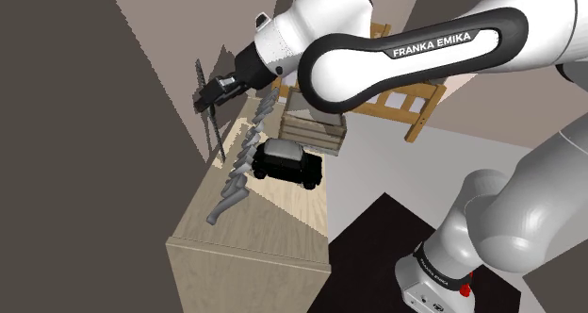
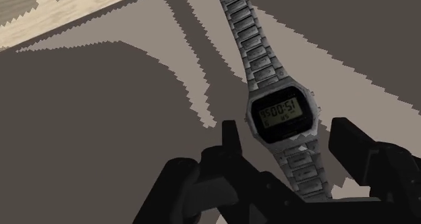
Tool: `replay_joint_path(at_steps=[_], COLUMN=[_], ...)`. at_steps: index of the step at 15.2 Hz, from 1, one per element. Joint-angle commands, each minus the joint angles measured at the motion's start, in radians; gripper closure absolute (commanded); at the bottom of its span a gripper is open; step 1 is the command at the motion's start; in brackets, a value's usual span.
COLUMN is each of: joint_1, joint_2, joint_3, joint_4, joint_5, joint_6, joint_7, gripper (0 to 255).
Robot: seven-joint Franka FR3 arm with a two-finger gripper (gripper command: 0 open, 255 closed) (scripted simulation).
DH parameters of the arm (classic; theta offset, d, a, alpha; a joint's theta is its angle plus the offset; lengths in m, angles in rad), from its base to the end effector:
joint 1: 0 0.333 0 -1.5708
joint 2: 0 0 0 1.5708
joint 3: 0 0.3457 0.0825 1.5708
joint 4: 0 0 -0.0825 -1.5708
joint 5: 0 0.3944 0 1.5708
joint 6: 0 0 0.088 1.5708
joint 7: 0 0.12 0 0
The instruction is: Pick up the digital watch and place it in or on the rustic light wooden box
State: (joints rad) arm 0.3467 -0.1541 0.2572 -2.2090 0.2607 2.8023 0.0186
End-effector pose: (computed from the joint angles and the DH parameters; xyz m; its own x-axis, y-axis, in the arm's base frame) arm 0.4655 0.3157 0.5447 0.7267 0.2125 0.6533 0.4376 -0.8762 -0.2018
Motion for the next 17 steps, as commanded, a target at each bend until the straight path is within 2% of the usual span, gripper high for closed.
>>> replay_joint_path(at_steps=[1,17], joint_1=[-0.005,-0.026], joint_2=[0.010,-0.037], joint_3=[-0.007,-0.010], joint_4=[0.010,0.177], joint_5=[0.003,-0.043], joint_6=[-0.015,-0.228], joint_7=[-0.003,0.049], gripper=[255,255])
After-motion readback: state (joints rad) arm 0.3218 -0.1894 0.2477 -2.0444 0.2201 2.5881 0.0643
